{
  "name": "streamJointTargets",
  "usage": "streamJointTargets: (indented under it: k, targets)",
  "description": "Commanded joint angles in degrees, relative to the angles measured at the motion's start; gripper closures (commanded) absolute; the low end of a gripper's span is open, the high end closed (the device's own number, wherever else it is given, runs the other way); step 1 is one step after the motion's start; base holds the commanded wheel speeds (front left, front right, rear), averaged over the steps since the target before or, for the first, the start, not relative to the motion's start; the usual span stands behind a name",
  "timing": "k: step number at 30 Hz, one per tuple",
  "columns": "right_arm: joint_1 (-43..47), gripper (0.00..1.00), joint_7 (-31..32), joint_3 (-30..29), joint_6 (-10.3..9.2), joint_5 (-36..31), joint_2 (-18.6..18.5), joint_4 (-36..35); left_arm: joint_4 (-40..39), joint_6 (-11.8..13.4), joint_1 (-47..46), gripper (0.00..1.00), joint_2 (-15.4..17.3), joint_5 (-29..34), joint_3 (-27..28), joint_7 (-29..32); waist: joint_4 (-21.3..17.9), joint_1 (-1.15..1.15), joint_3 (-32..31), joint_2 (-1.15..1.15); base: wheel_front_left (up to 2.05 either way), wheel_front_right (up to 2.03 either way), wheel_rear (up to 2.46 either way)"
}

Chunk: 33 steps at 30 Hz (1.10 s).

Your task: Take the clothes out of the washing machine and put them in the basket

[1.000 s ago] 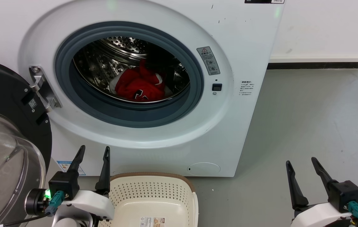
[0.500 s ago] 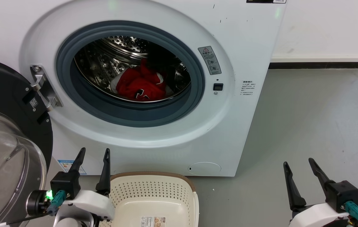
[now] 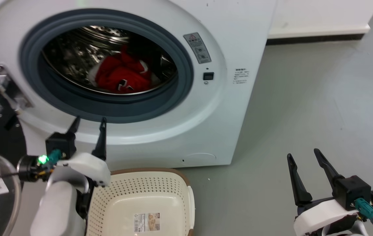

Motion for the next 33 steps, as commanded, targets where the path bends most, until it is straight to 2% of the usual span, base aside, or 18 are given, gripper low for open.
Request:
streamJointTargets:
  k: [1, 15, 24, 33]
  targets:
    - [-0.88, 0.00, -0.21, 0.15, -0.04, 0.17, 0.02, -0.35, 0.90, -0.26, -1.74, 0.00, 0.61, -0.08, 0.10, 0.19, -2.17, 0.00, 2.28, 0.00, 0.00, 0.00, 0.00]
    - [-5.82, 0.00, -2.77, 3.45, -0.04, 2.36, 0.04, -2.51, 16.38, -1.45, -24.85, 0.00, 9.11, 0.16, -1.90, 2.58, -10.16, 0.00, 17.14, 0.00, 0.00, 0.00, 0.00]
    - [-8.86, 0.00, -5.59, 6.79, -0.04, 5.07, 0.05, -1.83, 24.16, -1.83, -38.74, 0.00, 16.54, -0.31, -4.42, 4.06, -16.40, 0.00, 27.22, 0.00, 0.00, 0.00, 0.00]
    - [-10.43, 0.00, -8.39, 10.49, -0.04, 8.05, 0.09, 0.25, 27.52, -1.82, -48.66, 0.00, 24.56, -0.84, -10.16, 8.23, -21.97, 0.00, 33.94, 0.00, 0.00, 0.00, 0.00]
